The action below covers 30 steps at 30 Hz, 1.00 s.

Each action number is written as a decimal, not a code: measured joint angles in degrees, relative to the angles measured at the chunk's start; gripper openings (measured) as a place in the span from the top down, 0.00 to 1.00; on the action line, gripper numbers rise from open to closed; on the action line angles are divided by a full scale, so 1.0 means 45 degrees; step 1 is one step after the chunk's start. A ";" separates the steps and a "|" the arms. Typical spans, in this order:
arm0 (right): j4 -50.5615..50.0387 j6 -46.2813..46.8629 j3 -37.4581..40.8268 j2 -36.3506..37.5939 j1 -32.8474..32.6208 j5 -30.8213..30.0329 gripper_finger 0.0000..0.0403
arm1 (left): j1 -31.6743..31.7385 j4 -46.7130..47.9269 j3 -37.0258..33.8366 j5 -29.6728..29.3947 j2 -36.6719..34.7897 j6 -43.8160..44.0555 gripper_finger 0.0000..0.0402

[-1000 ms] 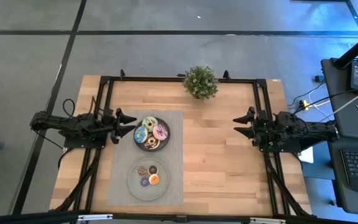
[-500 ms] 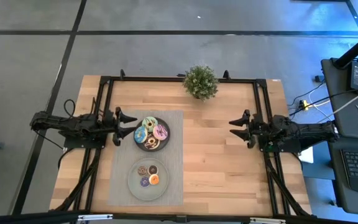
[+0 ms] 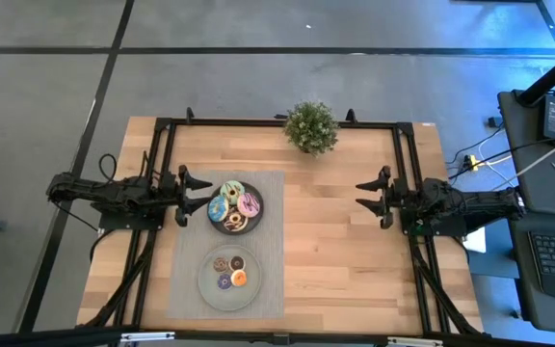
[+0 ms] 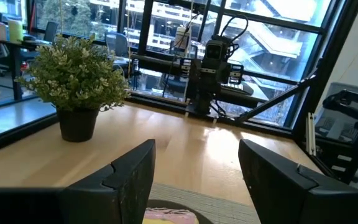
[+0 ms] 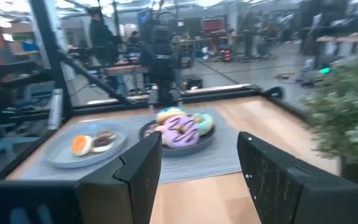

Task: Pick & Place donuts
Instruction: Return to Home Position

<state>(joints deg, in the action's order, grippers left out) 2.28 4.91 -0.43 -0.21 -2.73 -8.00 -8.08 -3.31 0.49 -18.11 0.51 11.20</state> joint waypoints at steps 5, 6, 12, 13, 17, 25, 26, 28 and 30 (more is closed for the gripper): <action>0.0147 -0.0822 -0.0010 -0.0005 -0.0004 -0.0939 0.48 | 0.0000 0.0002 0.0000 0.0000 0.0000 0.0002 0.44; 0.0147 -0.0977 -0.0010 -0.0005 -0.0004 -0.0959 0.48 | 0.0000 0.0005 0.0000 0.0000 0.0000 0.0001 0.44; 0.0146 -0.1160 -0.0010 -0.0005 -0.0004 -0.0973 0.48 | 0.0000 0.0005 0.0000 0.0000 0.0000 0.0000 0.44; 0.0147 -0.1171 -0.0010 -0.0005 -0.0004 -0.0973 0.48 | 0.0000 0.0005 0.0000 0.0000 0.0000 0.0004 0.44; 0.0147 -0.1156 -0.0010 -0.0005 -0.0004 -0.0973 0.48 | 0.0000 0.0005 0.0000 0.0000 0.0000 0.0005 0.44; 0.0147 -0.1156 -0.0015 -0.0005 -0.0004 -0.0978 0.48 | 0.0000 0.0005 0.0000 0.0000 0.0000 0.0003 0.43; 0.0147 -0.1146 -0.0015 -0.0005 -0.0004 -0.0978 0.48 | 0.0000 0.0005 0.0000 0.0000 0.0000 0.0003 0.44; 0.0147 -0.1167 -0.0015 -0.0005 -0.0004 -0.0978 0.48 | 0.0000 0.0005 0.0000 0.0000 0.0000 0.0005 0.44; 0.0147 -0.1156 -0.0015 -0.0005 -0.0004 -0.0978 0.48 | 0.0000 0.0005 0.0000 0.0000 0.0000 0.0005 0.44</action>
<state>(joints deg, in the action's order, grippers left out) 2.94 -0.30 -0.49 -0.23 -2.74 -12.40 -8.08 -3.29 0.49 -18.11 0.51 11.22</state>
